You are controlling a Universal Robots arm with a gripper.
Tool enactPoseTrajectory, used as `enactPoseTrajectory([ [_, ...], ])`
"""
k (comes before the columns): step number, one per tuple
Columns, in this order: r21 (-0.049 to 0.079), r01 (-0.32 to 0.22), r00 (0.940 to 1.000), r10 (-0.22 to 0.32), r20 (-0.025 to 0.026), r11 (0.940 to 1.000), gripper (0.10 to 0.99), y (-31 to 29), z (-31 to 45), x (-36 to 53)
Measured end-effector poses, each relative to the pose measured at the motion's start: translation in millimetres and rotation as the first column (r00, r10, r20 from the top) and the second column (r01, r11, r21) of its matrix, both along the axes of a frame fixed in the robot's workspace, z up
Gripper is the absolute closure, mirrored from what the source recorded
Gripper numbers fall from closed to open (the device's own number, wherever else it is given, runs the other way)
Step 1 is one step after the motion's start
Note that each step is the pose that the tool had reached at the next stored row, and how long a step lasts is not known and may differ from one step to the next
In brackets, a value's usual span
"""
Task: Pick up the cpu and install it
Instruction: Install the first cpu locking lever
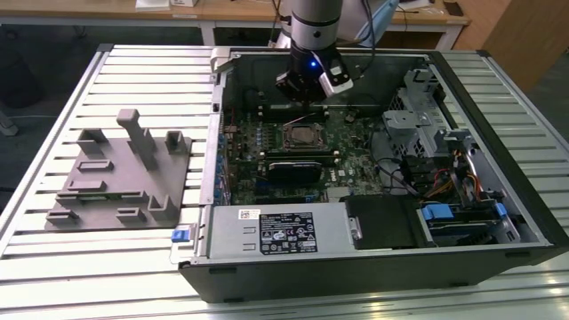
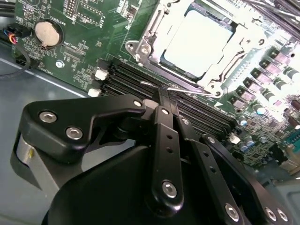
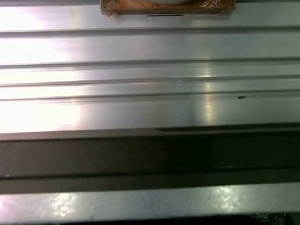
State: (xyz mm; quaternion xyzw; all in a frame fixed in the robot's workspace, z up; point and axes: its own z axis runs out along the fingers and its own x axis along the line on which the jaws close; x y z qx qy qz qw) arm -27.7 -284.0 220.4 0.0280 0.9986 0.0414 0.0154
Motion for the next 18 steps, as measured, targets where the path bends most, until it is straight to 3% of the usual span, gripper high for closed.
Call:
enactPoseTrajectory([
  [11, 0.000, 0.000, 1.0000, 0.000, -0.0006, 1.0000, 0.980, 0.0, -9.5, 5.6],
  [18, 0.000, 0.001, 1.0000, -0.001, -0.0037, 1.0000, 0.980, 0.0, -16.2, 7.3],
])
